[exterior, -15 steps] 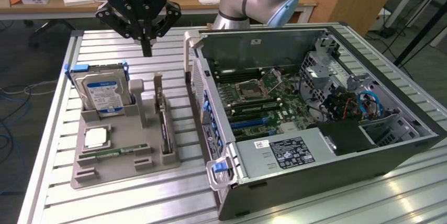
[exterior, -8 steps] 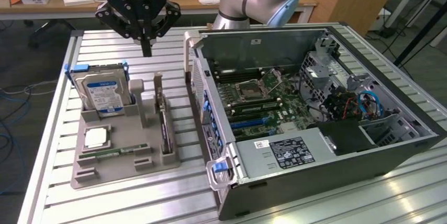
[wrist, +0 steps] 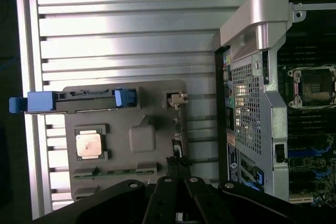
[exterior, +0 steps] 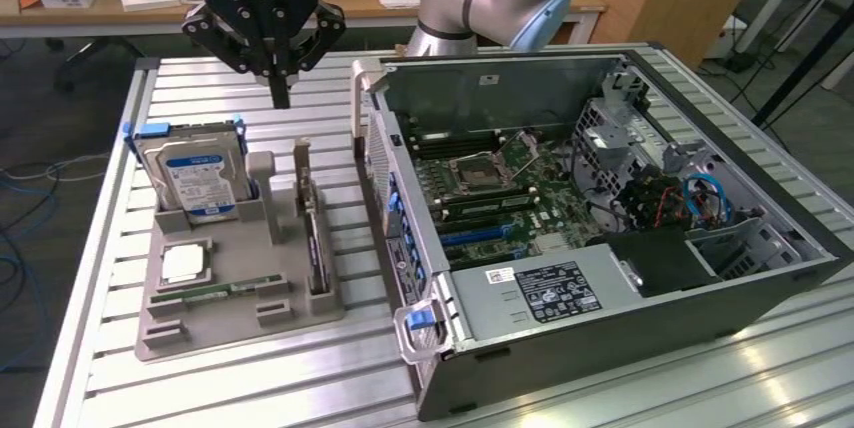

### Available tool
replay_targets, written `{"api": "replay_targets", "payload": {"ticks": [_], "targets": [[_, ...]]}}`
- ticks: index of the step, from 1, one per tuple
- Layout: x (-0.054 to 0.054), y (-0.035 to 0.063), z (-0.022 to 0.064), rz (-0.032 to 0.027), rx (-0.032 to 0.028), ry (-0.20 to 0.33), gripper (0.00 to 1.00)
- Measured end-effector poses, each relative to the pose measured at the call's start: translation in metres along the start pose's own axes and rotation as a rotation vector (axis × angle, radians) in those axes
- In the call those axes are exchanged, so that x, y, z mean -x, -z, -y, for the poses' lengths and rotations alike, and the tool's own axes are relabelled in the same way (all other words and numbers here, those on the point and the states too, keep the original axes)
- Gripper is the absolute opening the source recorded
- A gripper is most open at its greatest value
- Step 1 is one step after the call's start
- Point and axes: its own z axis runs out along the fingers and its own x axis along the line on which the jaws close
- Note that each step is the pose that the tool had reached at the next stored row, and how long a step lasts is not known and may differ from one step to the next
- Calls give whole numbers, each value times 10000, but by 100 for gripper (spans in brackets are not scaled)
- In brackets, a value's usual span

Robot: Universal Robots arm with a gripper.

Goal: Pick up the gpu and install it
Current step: 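Pick up the gpu and move the gpu toward the slot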

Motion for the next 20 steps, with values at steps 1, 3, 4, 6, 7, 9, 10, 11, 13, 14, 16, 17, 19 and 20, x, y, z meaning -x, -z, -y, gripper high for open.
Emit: {"api": "replay_targets", "payload": {"ticks": [1,3,4,6,7,9,10,11,13,14,16,17,19,20], "targets": [[0,0,0,0,-2,0,11],[0,0,0,0,-6,1,11],[0,0,0,0,-5,0,11],[0,0,0,1,-5,0,11],[0,0,0,1,-5,0,11],[0,0,0,1,-5,1,11],[0,0,0,0,-6,0,11],[0,0,0,0,-5,0,11],[0,0,0,0,-6,0,11],[0,0,0,0,-5,0,11],[0,0,0,0,-5,0,16],[0,0,0,0,-5,0,16],[0,0,0,1,-5,0,29],[0,0,0,1,-5,0,35]]}}
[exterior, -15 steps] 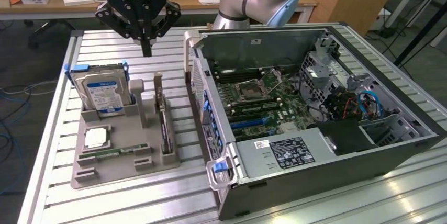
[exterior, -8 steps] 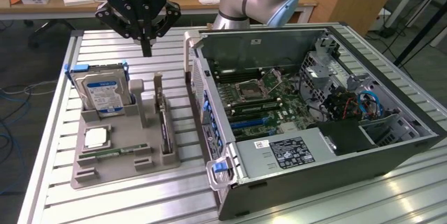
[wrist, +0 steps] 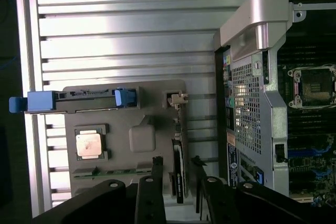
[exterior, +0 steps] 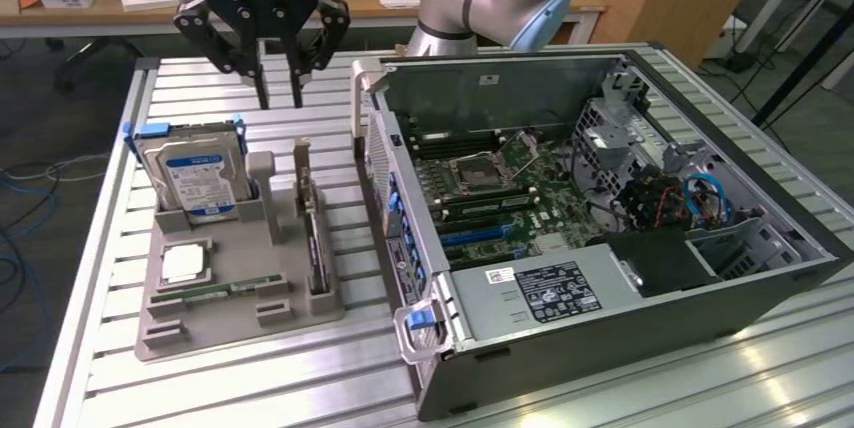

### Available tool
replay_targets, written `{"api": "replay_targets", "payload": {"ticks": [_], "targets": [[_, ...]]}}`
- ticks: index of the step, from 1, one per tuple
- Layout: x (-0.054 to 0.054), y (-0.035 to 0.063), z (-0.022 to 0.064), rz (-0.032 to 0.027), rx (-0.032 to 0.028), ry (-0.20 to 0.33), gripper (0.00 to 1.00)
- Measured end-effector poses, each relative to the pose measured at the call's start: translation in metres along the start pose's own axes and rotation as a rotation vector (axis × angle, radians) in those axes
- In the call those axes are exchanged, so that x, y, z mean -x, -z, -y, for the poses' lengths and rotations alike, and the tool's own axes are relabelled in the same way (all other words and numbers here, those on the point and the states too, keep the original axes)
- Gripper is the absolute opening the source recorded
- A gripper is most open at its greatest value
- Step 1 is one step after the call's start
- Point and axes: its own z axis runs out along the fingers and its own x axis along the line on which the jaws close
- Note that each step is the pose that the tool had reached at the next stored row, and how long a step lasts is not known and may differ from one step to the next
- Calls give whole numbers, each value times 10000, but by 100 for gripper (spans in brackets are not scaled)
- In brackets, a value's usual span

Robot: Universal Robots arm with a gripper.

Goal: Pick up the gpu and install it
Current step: 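Pick up the gpu and move the gpu toward the slot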

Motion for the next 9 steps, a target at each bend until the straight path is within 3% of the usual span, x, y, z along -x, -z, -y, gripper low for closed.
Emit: {"api": "replay_targets", "payload": {"ticks": [3,4,9], "targets": [[0,0,0,0,0,-1,41],[0,0,0,0,0,0,47],[0,-6,0,-1,0,0,47]]}}
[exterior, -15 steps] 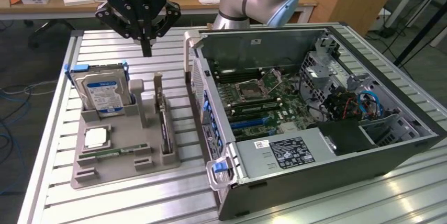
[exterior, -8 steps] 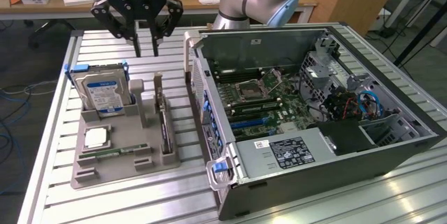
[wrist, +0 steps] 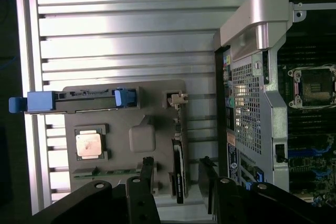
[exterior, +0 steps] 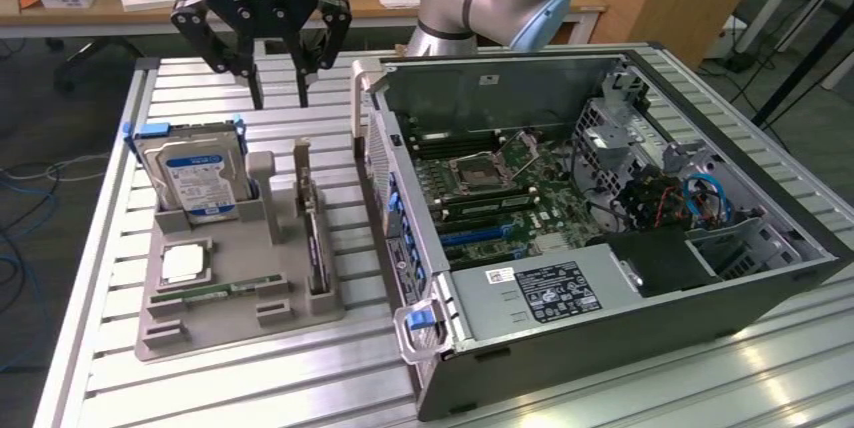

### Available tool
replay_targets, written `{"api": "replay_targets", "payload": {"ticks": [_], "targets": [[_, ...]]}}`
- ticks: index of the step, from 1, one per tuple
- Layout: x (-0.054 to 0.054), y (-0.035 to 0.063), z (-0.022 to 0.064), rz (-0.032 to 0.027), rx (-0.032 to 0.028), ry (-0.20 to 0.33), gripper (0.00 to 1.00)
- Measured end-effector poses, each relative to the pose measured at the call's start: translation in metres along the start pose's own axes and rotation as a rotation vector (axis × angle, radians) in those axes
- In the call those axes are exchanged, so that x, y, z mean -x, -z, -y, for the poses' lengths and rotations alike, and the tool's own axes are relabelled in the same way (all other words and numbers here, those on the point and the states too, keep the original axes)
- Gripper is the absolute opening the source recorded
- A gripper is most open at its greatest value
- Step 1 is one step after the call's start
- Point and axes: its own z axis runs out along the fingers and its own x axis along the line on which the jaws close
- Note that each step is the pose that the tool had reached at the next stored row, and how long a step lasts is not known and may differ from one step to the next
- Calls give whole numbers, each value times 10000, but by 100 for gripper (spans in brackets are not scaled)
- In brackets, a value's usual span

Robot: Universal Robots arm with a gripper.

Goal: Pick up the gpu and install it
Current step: 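Pick up the gpu and move the gpu toward the slot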

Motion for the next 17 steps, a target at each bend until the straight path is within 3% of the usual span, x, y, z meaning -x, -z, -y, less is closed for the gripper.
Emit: {"api": "replay_targets", "payload": {"ticks": [17], "targets": [[-2,-69,4,5,-61,2,47]]}}
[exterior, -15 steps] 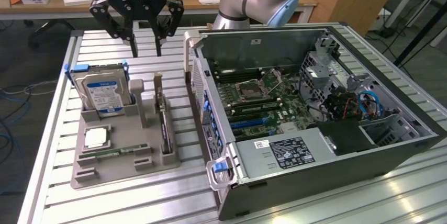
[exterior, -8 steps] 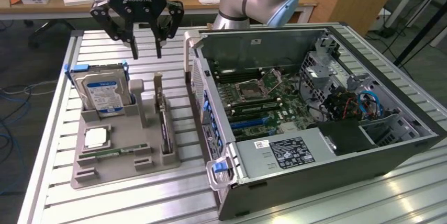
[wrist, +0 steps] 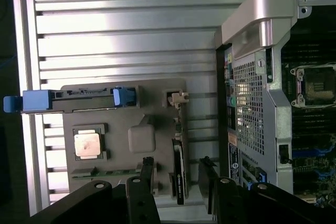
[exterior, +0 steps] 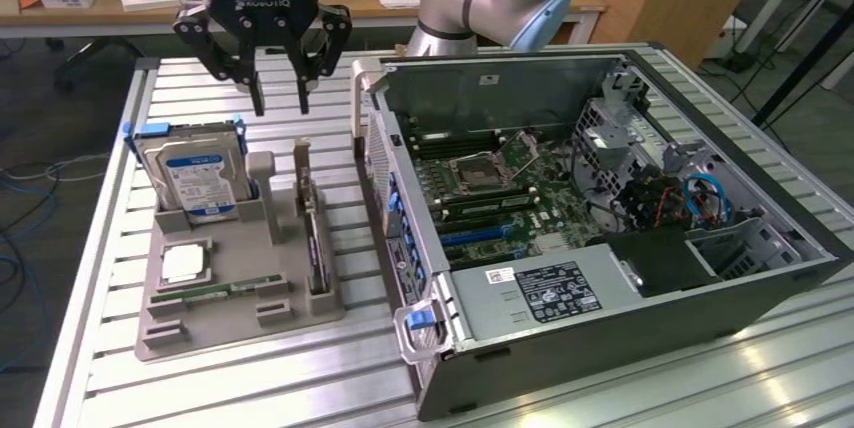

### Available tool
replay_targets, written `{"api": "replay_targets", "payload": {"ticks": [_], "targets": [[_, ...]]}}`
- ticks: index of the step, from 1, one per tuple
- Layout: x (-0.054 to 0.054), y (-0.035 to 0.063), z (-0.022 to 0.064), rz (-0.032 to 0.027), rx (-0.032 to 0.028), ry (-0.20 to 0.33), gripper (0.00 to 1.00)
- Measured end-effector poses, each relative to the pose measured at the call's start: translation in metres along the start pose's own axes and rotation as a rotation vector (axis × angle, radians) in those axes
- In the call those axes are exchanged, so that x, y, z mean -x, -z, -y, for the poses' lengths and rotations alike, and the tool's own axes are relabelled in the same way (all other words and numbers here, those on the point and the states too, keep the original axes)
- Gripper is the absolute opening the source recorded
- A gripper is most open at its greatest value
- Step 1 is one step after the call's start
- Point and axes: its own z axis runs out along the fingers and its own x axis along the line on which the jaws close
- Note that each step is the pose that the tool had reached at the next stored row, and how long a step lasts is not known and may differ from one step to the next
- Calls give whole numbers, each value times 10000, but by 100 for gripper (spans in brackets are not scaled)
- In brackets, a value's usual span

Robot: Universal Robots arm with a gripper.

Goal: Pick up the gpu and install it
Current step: 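Pick up the gpu and move the gpu toward the slot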

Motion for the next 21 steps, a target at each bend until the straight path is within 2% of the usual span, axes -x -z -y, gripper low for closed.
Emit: {"api": "replay_targets", "payload": {"ticks": [21], "targets": [[-2,-60,2,2,-31,0,47]]}}
